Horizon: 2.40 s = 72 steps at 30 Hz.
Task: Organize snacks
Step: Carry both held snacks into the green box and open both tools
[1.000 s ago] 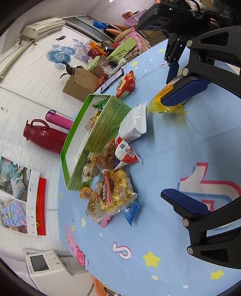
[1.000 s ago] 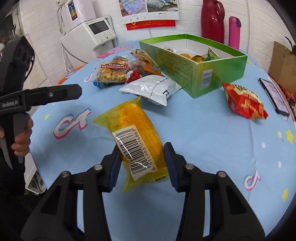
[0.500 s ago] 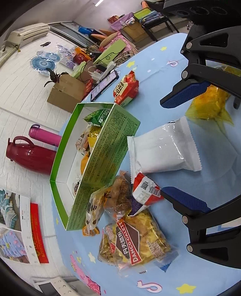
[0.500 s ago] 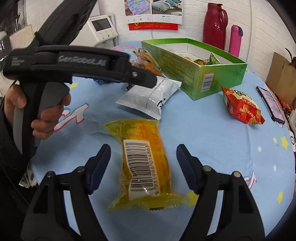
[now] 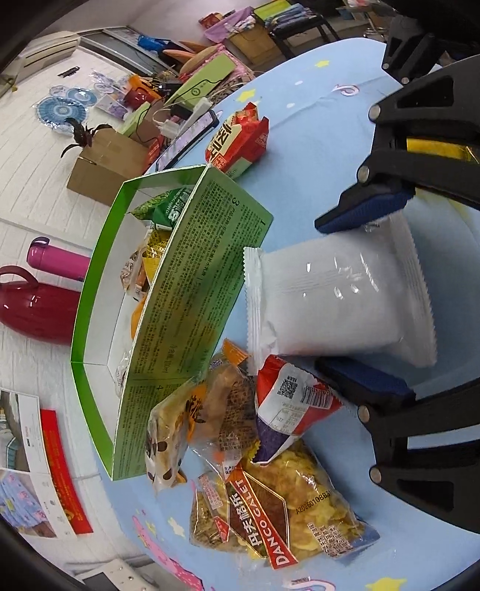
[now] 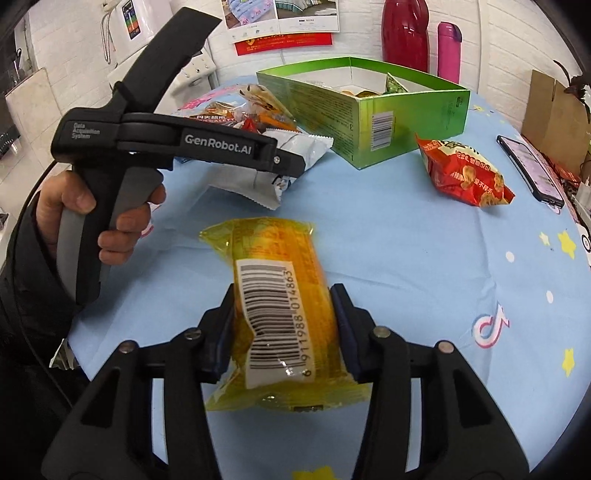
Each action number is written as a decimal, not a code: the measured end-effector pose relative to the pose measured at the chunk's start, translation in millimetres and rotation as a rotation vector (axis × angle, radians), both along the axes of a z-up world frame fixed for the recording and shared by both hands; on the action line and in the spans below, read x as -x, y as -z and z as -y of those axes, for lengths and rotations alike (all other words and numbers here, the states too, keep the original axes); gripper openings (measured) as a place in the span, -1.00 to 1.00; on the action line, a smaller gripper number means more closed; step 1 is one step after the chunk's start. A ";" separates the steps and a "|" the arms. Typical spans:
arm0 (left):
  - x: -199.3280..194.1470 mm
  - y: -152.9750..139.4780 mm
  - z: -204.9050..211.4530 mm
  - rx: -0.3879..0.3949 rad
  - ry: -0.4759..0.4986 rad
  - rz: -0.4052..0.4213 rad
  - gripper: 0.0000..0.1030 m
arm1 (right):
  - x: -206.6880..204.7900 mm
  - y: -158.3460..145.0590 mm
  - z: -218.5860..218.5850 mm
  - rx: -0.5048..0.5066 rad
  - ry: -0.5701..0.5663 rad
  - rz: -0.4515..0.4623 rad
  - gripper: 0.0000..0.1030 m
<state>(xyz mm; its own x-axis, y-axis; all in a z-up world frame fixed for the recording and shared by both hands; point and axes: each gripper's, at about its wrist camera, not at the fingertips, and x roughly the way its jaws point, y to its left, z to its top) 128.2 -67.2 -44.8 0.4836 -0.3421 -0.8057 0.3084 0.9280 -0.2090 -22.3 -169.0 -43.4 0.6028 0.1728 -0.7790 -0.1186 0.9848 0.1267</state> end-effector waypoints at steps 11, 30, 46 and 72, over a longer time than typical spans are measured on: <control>34.4 -49.5 -9.7 0.046 0.045 0.092 0.10 | -5.9 -41.4 12.8 -0.016 0.043 0.103 -0.17; -61.0 -116.8 -29.7 0.125 -0.085 0.151 0.11 | -149.0 -90.6 41.7 0.014 0.140 0.203 -0.17; -181.3 -71.5 -23.3 0.089 -0.172 0.033 0.11 | -273.8 -51.1 80.7 0.097 0.198 0.001 -0.17; -100.4 -111.5 -40.1 0.081 -0.169 0.149 0.68 | -176.0 -119.0 73.6 0.053 0.180 0.181 0.61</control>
<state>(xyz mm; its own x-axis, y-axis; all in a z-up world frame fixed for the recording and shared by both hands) 228.6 -27.1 66.7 0.6509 -0.3066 -0.6945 0.1828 0.9512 -0.2486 153.7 -242.5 75.5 0.7504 0.0120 -0.6609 0.0432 0.9968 0.0672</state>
